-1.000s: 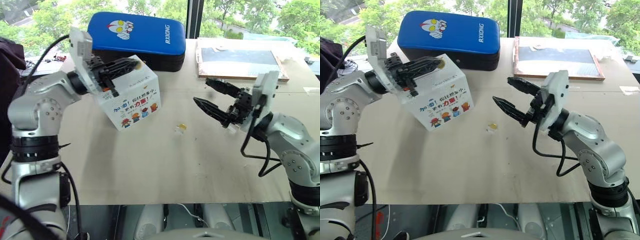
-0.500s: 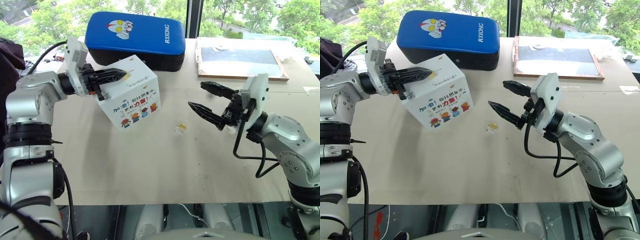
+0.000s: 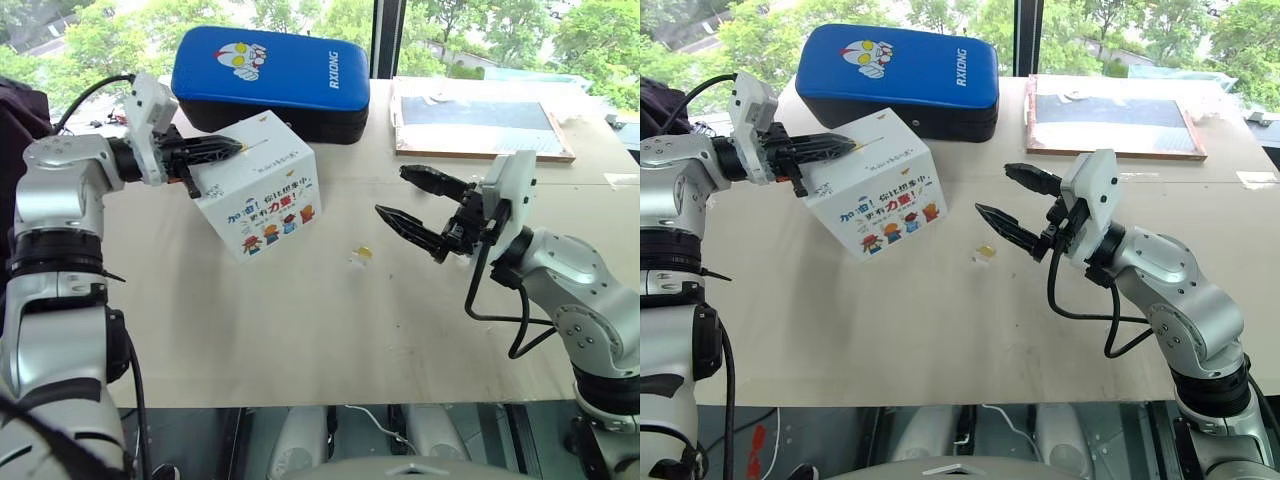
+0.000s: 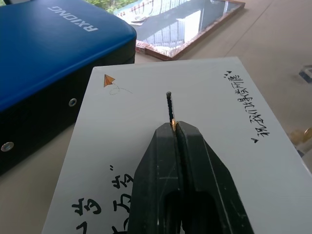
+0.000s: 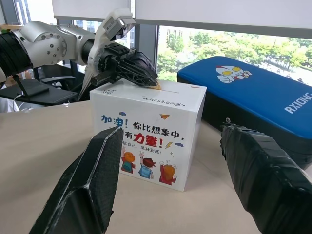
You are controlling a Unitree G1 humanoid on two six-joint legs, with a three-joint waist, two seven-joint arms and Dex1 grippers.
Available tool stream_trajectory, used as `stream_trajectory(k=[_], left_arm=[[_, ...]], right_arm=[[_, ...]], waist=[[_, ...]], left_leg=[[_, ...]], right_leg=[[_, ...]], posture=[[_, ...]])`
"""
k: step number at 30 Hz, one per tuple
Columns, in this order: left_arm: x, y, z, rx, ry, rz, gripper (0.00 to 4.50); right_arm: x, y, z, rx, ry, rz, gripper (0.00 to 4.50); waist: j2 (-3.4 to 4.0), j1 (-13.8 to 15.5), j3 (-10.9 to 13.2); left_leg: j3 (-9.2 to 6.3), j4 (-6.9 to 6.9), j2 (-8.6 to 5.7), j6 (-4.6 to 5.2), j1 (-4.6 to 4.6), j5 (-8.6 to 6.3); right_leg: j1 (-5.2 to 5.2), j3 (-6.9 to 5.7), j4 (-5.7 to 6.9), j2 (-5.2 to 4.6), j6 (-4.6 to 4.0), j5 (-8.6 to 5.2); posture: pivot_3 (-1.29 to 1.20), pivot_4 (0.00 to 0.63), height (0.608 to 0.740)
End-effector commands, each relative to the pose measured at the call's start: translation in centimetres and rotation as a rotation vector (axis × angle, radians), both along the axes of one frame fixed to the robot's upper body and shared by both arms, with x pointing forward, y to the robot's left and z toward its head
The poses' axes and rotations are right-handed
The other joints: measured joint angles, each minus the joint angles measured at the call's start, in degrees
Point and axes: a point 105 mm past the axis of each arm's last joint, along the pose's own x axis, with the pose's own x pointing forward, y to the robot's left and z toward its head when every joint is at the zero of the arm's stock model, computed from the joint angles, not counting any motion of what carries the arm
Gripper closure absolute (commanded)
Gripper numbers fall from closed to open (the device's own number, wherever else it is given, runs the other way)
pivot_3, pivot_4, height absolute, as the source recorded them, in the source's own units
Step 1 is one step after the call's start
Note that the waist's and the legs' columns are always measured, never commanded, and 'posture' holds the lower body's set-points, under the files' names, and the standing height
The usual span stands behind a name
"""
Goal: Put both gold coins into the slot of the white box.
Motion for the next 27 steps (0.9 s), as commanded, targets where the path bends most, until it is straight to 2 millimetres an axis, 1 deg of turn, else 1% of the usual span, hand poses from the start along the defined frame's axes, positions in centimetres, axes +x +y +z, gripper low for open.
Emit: stream_trajectory(k=[1,4,5,6,8,9,10,11,12,13,14,15,16,18,20,21,23,25,27], left_arm=[[0.0,1.0,-2.8,0.074,0.094,0.025,4.5],[0.0,0.7,-2.7,0.061,0.094,0.006,3.72],[0.1,0.6,-2.5,0.054,0.084,0.006,3.31],[0.3,0.5,-2.2,0.042,0.068,0.012,2.83],[0.7,0.2,-0.4,-0.015,-0.018,0.021,1.88],[0.5,-0.2,0.9,-0.05,-0.087,-0.009,1.33],[0.2,-0.6,2.1,-0.085,-0.134,-0.035,0.87],[0.0,-0.8,2.7,-0.105,-0.159,-0.052,0.29],[-0.5,-1.1,3.6,-0.148,-0.164,-0.082,0.13],[-1.4,-1.7,4.8,-0.194,-0.168,-0.144,0.13],[-2.9,-2.4,5.9,-0.224,-0.168,-0.229,0.13],[-4.3,-3.3,6.6,-0.235,-0.157,-0.311,0.13],[-5.5,-4.1,6.7,-0.223,-0.142,-0.367,0.13],[-6.9,-5.2,6.2,-0.188,-0.107,-0.421,0.13],[-8.6,-6.7,4.2,-0.117,-0.022,-0.464,0.13],[-9.2,-7.3,3.4,-0.095,0.013,-0.477,0.13],[-10.2,-8.2,1.0,-0.021,0.076,-0.471,0.13],[-9.9,-8.4,-1.5,0.096,0.057,-0.386,0.13],[-10.3,-8.6,-3.1,0.154,0.07,-0.332,0.13]], right_arm=[[-1.0,0.3,1.0,0.012,-0.058,0.017,1.09],[-1.0,0.3,0.9,0.011,-0.057,0.016,1.05],[-1.0,0.3,0.9,0.009,-0.057,0.015,1.05],[-0.9,0.3,0.9,0.007,-0.055,0.013,1.05],[-0.8,0.3,0.5,-0.006,-0.044,0.004,1.05],[-0.7,0.4,0.1,-0.015,-0.026,0.001,1.05],[-0.6,0.4,-0.3,-0.02,-0.01,0.0,1.05],[-0.5,0.4,-0.5,-0.023,0.0,-0.001,1.05],[-0.4,0.4,-0.9,-0.027,0.013,0.0,1.05],[-0.3,0.5,-1.6,-0.037,0.03,-0.005,1.05],[0.0,0.7,-2.7,-0.049,0.056,-0.007,1.05],[0.4,0.8,-3.9,-0.086,0.074,-0.014,1.05],[0.6,0.9,-4.9,-0.114,0.087,-0.01,1.05],[1.0,1.0,-6.2,-0.129,0.118,-0.007,1.05],[2.1,1.2,-7.8,-0.155,0.141,-0.027,1.05],[2.5,1.2,-8.4,-0.167,0.147,-0.034,1.05],[3.2,1.1,-9.4,-0.184,0.158,-0.051,1.05],[3.6,1.3,-10.1,-0.184,0.173,-0.052,1.05],[3.8,1.8,-10.6,-0.184,0.186,-0.034,1.05]], waist=[[0.03,-0.1,0.0],[0.03,-0.1,0.0],[0.03,-0.1,0.0],[0.03,-0.1,0.0],[0.03,0.0,0.0],[0.02,0.1,0.0],[-0.02,0.2,0.0],[-0.07,0.2,0.0],[-0.08,0.2,0.0],[-0.12,0.1,0.1],[-0.15,0.1,0.0],[-0.27,-0.1,0.1],[-0.27,-0.1,0.1],[-0.26,-0.2,0.1],[-0.23,-0.3,0.1],[-0.23,-0.3,0.1],[-0.22,-0.2,0.1],[-0.22,-0.1,0.1],[-0.21,0.0,0.1]], left_leg=[[0.01,0.0,0.02,0.0,0.06,0.0],[0.07,-0.03,0.07,0.01,0.35,-0.01],[0.13,-0.09,0.07,0.01,0.48,-0.01],[0.17,-0.12,0.07,0.01,0.55,-0.01],[0.17,-0.12,0.08,0.01,0.54,-0.01],[0.17,-0.12,0.07,0.01,0.54,-0.01],[0.16,-0.12,0.07,0.01,0.51,-0.01],[0.14,-0.1,0.07,0.01,0.46,-0.01],[0.11,-0.07,0.07,0.01,0.36,-0.01],[0.09,-0.05,0.07,0.01,0.25,-0.01],[0.02,0.08,0.07,0.01,0.0,0.0],[-0.06,0.21,0.09,0.01,-0.23,-0.01],[-0.05,0.26,0.09,0.0,-0.36,0.0],[0.0,0.27,0.07,-0.02,-0.37,0.0],[0.05,0.26,0.06,-0.01,-0.3,-0.01],[0.05,0.26,0.05,0.03,-0.27,-0.03],[0.0,0.19,0.05,0.04,-0.24,-0.04],[-0.04,0.19,0.07,0.04,-0.22,-0.04],[-0.08,0.19,0.08,0.03,-0.19,-0.04]], right_leg=[[0.04,0.01,0.01,0.02,0.0,0.0],[0.3,0.07,0.02,0.07,0.0,-0.01],[0.39,0.12,0.01,0.07,0.0,-0.01],[0.42,0.16,0.01,0.07,0.0,-0.01],[0.42,0.16,0.01,0.07,0.0,-0.01],[0.42,0.16,0.01,0.07,0.0,-0.01],[0.42,0.15,-0.01,0.06,0.0,-0.01],[0.41,0.12,-0.03,0.05,0.0,-0.01],[0.36,0.09,-0.05,0.04,0.0,-0.01],[0.3,0.08,-0.07,0.04,0.0,0.0],[0.13,0.02,-0.07,0.04,0.0,0.0],[-0.03,-0.05,-0.06,0.04,0.01,0.01],[-0.12,-0.03,-0.08,0.04,0.01,0.01],[-0.12,0.0,-0.14,-0.01,0.01,0.01],[-0.11,0.1,-0.16,-0.04,0.05,-0.02],[-0.11,0.11,-0.15,-0.04,0.05,-0.02],[-0.11,0.1,-0.1,-0.04,0.04,-0.02],[-0.11,0.12,-0.06,-0.01,0.03,-0.02],[-0.09,0.14,-0.05,0.02,0.02,-0.02]], posture=[[0.0,0.15,0.74],[0.0,0.15,0.74],[0.0,0.15,0.74],[0.0,0.15,0.74],[0.0,0.15,0.74],[0.0,0.15,0.74],[0.0,0.15,0.74],[0.0,0.15,0.74],[0.0,0.15,0.74],[0.0,0.15,0.74],[0.0,0.15,0.74],[0.0,0.15,0.74],[0.0,0.15,0.74],[0.0,0.15,0.74],[0.0,0.15,0.74],[0.0,0.15,0.74],[0.0,0.15,0.74],[0.0,0.15,0.74],[0.0,0.15,0.74]])
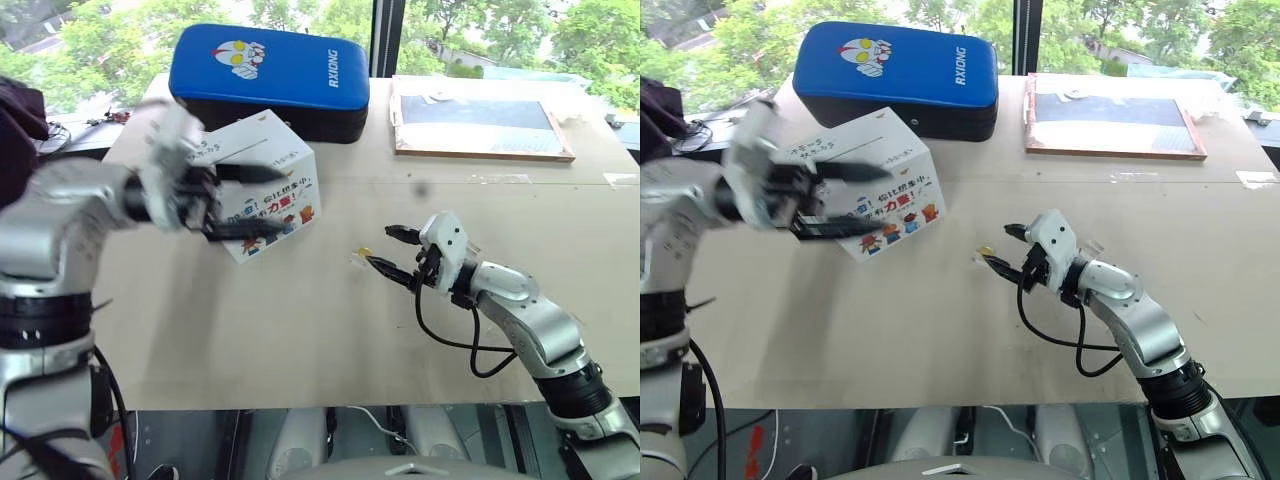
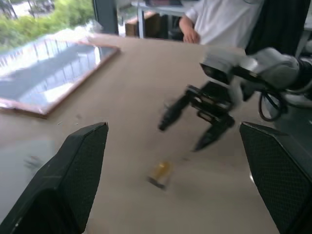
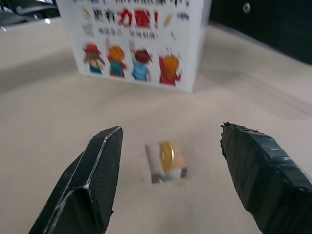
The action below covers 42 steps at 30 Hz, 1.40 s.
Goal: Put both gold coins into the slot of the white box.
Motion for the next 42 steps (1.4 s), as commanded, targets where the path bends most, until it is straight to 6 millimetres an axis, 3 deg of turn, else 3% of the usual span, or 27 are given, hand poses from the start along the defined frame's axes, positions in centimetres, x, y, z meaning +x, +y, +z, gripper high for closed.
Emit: stream_trajectory(k=[1,4,14,15,16,21,22,29,33,40,42], left_arm=[[-1.2,-0.6,-1.0,0.113,-0.064,0.056,0.13],[-2.3,-1.5,-2.2,0.09,-0.023,0.072,0.13],[-1.6,-0.5,-4.6,0.154,0.002,0.21,0.13],[-1.6,-0.5,-4.7,0.158,0.002,0.213,0.0],[-1.4,-0.4,-4.8,0.163,0.0,0.219,0.0],[-1.1,-0.3,-5.1,0.171,-0.001,0.226,0.0],[-1.1,-0.3,-5.1,0.172,-0.001,0.226,0.0],[-0.5,-0.1,-5.1,0.164,-0.005,0.233,0.0],[-0.2,-0.2,-4.7,0.086,0.016,0.242,0.0],[-0.3,-1.5,-2.1,-0.262,0.143,0.22,0.0],[-0.1,-2.2,-0.7,-0.473,0.205,0.206,0.0]], right_arm=[[0.2,1.0,0.4,0.014,-0.035,0.042,1.05],[0.6,1.1,-0.2,0.012,-0.035,0.034,1.05],[0.8,1.5,-0.9,0.047,0.005,0.038,1.05],[0.8,1.5,-1.0,0.046,0.008,0.037,1.57],[0.9,1.5,-1.1,0.046,0.012,0.034,1.82],[1.2,1.6,-1.6,0.038,0.027,0.022,4.26],[1.3,1.6,-1.7,0.034,0.028,0.017,4.41],[1.7,1.8,-1.6,0.04,0.016,0.006,4.41],[1.2,1.8,-0.4,0.117,0.023,0.023,4.41],[-0.3,2.3,4.4,0.411,0.085,0.092,4.41],[-1.4,3.0,7.0,0.561,0.122,0.162,4.41]], waist=[[0.0,0.0,0.0],[0.0,0.1,0.0],[0.0,0.1,0.0],[0.01,0.1,0.0],[0.01,0.1,0.0],[0.01,0.1,0.0],[0.01,0.1,0.0],[0.01,0.1,0.0],[0.01,0.1,0.0],[0.0,0.1,0.0],[0.01,0.2,0.0]], left_leg=[[-0.01,0.0,0.0,0.0,-0.01,0.0],[0.02,0.01,0.0,-0.01,-0.01,0.0],[-0.03,0.02,-0.02,-0.02,0.02,0.01],[-0.03,0.02,-0.02,-0.02,0.02,0.01],[-0.02,0.02,-0.02,-0.02,0.02,0.01],[0.02,0.02,-0.03,-0.02,0.02,0.01],[0.02,0.02,-0.03,-0.02,0.02,0.01],[0.01,0.02,-0.03,-0.02,0.04,0.01],[0.01,0.02,-0.03,-0.02,0.02,0.01],[-0.06,0.03,-0.02,-0.02,0.01,0.01],[-0.1,0.03,-0.02,-0.02,0.02,0.01]], right_leg=[[-0.01,0.0,-0.01,0.02,-0.01,0.0],[0.0,-0.01,-0.01,0.0,-0.01,0.0],[0.04,-0.08,-0.03,-0.01,-0.01,0.01],[0.04,-0.08,-0.03,-0.01,-0.01,0.01],[0.04,-0.08,-0.03,-0.01,-0.01,0.01],[0.05,-0.06,-0.05,-0.02,-0.01,0.01],[0.05,-0.06,-0.05,-0.02,-0.01,0.01],[0.05,-0.06,-0.03,-0.01,-0.01,0.01],[0.04,-0.07,-0.04,-0.02,-0.01,0.01],[0.05,-0.1,0.0,-0.08,0.0,0.02],[0.07,-0.1,0.01,-0.11,0.0,0.02]], posture=[[0.0,0.15,0.74],[0.0,0.15,0.74],[0.0,0.15,0.74],[0.0,0.15,0.74],[0.0,0.15,0.74],[0.0,0.15,0.74],[0.0,0.15,0.74],[0.0,0.15,0.74],[0.0,0.15,0.74],[0.0,0.15,0.74],[0.0,0.15,0.74]])
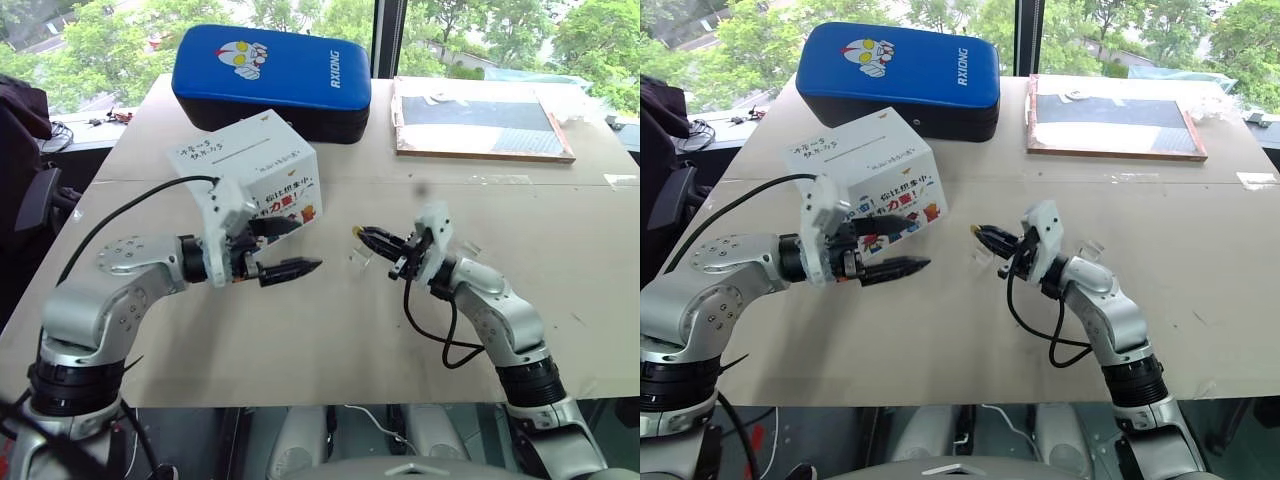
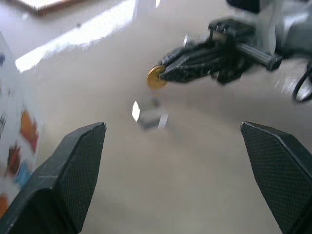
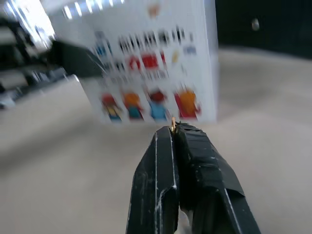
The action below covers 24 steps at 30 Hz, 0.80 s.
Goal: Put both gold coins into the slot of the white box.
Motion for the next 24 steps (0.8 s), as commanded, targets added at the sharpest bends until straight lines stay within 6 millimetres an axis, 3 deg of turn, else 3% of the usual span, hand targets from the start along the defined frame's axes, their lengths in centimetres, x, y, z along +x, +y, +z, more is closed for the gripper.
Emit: stream_trajectory(k=[1,9,12,15,21,22,24], left_arm=[[0.0,-0.7,2.7,-0.291,0.03,-0.006,0.0],[-0.3,-1.8,6.5,-0.784,0.053,-0.065,0.0],[-0.7,-2.6,6.9,-0.857,0.071,-0.099,0.0],[-1.0,-2.9,7.1,-0.885,0.086,-0.123,1.22],[-1.5,-3.6,6.6,-0.848,0.12,-0.161,4.18],[-1.6,-3.7,6.6,-0.844,0.123,-0.167,4.47],[-1.7,-3.9,6.5,-0.837,0.129,-0.179,4.47]], right_arm=[[-1.9,0.8,5.0,0.227,-0.005,0.102,4.41],[-4.1,2.0,9.8,0.484,0.04,0.246,4.41],[-4.1,2.0,10.4,0.509,0.049,0.253,4.41],[-4.0,2.0,10.6,0.516,0.055,0.252,4.5],[-4.2,2.0,11.0,0.518,0.056,0.274,4.5],[-4.2,2.1,11.0,0.517,0.056,0.276,4.5],[-4.2,2.2,11.0,0.512,0.058,0.28,4.5]], waist=[[0.0,0.0,0.0],[0.0,0.0,0.0],[-0.01,0.0,0.0],[0.0,0.0,0.0],[0.0,-0.1,0.0],[0.0,-0.1,0.0],[0.0,-0.1,0.0]], left_leg=[[-0.06,0.03,0.0,0.0,-0.01,0.0],[-0.16,0.08,-0.06,-0.01,0.0,0.0],[-0.18,0.14,-0.1,-0.01,-0.01,0.0],[-0.17,0.14,-0.15,0.0,0.01,0.0],[-0.15,0.14,-0.17,0.0,0.03,0.0],[-0.15,0.14,-0.17,0.0,0.02,0.0],[-0.14,0.14,-0.17,0.0,0.03,0.0]], right_leg=[[0.02,0.0,0.02,-0.05,0.0,0.0],[0.05,-0.01,0.06,-0.14,-0.01,0.01],[0.12,-0.03,0.05,-0.18,-0.01,0.02],[0.13,-0.03,0.06,-0.12,0.0,0.02],[0.13,-0.1,0.06,-0.03,0.0,0.02],[0.13,-0.11,0.05,-0.02,0.0,0.02],[0.13,-0.11,0.05,-0.01,0.0,0.02]], posture=[[0.0,0.15,0.74],[0.0,0.15,0.74],[0.0,0.15,0.74],[0.0,0.15,0.74],[0.0,0.15,0.74],[0.0,0.15,0.74],[0.0,0.15,0.74]])
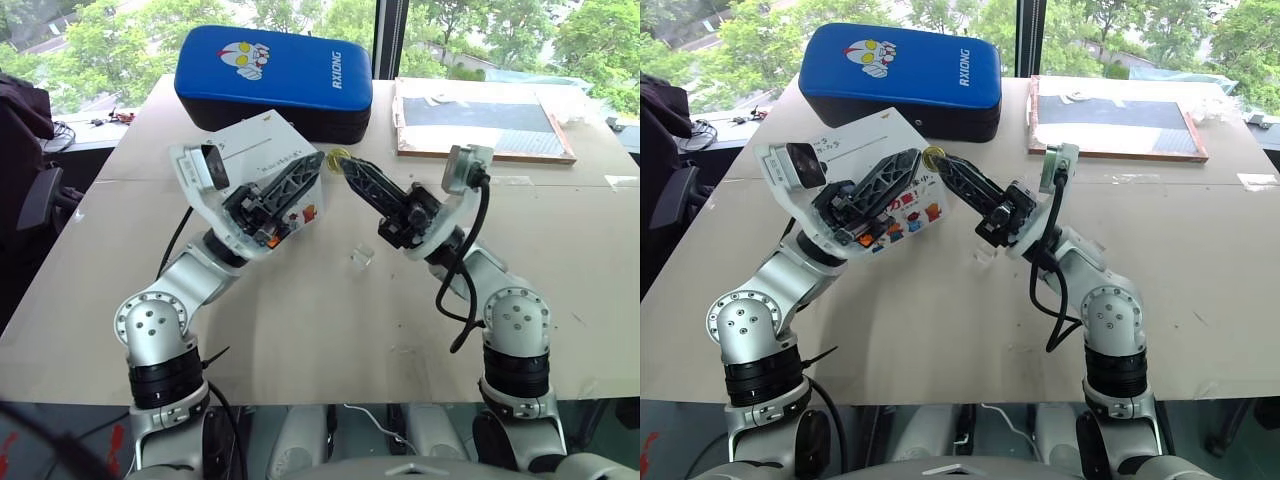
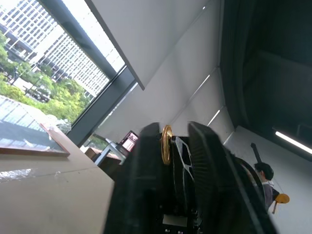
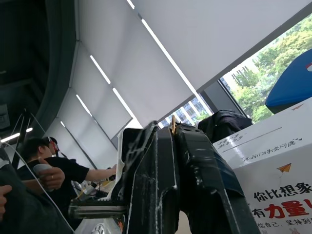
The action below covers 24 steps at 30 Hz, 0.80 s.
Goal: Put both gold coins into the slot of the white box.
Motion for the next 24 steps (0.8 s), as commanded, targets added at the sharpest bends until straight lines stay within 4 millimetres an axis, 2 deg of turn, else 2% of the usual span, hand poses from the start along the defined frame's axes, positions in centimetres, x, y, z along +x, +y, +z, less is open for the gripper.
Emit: stream_trajectory(k=[1,10,13,17,23,24], left_arm=[[-1.0,-0.6,0.7,0.001,-0.043,-0.04,4.47],[-0.8,-0.8,0.8,-0.006,-0.019,-0.053,4.47],[0.0,-0.5,1.1,-0.019,-0.014,0.003,3.82],[0.3,-0.2,1.3,-0.033,-0.015,0.029,2.0],[-0.3,-1.0,0.8,-0.016,-0.007,-0.022,2.0],[-0.4,-1.1,0.8,-0.013,-0.006,-0.03,2.36]], right_arm=[[-1.0,0.3,1.3,0.019,-0.058,0.03,4.5],[-1.3,0.4,0.8,0.006,-0.058,0.038,4.5],[-1.1,0.3,0.8,0.007,-0.054,0.03,4.5],[-0.9,0.3,0.8,0.007,-0.053,0.022,4.5],[-1.0,0.4,1.3,0.014,-0.061,0.024,4.5],[-1.1,0.4,1.3,0.015,-0.062,0.025,4.5]], waist=[[0.0,0.0,0.0],[0.0,0.0,0.0],[0.0,0.1,0.0],[0.0,0.0,0.0],[0.0,0.0,0.0],[0.0,0.0,0.0]], left_leg=[[0.0,0.0,0.0,0.0,0.0,0.0],[0.0,0.0,0.0,0.0,0.0,0.0],[-0.01,0.0,0.0,0.0,-0.01,0.0],[0.0,0.0,0.0,0.0,0.0,0.0],[-0.01,-0.02,0.0,0.0,-0.01,0.0],[-0.01,-0.02,0.0,0.0,-0.01,0.0]], right_leg=[[0.0,0.0,0.0,0.0,0.0,0.0],[0.0,0.0,-0.02,0.02,0.0,0.0],[0.0,0.0,-0.03,0.01,0.0,0.0],[0.01,0.01,-0.04,0.02,0.0,0.0],[0.01,0.0,-0.05,0.02,0.0,0.0],[0.01,0.0,-0.06,0.02,0.0,0.0]], posture=[[0.0,0.15,0.74],[0.0,0.15,0.74],[0.0,0.15,0.74],[0.0,0.15,0.74],[0.0,0.15,0.74],[0.0,0.15,0.74]])
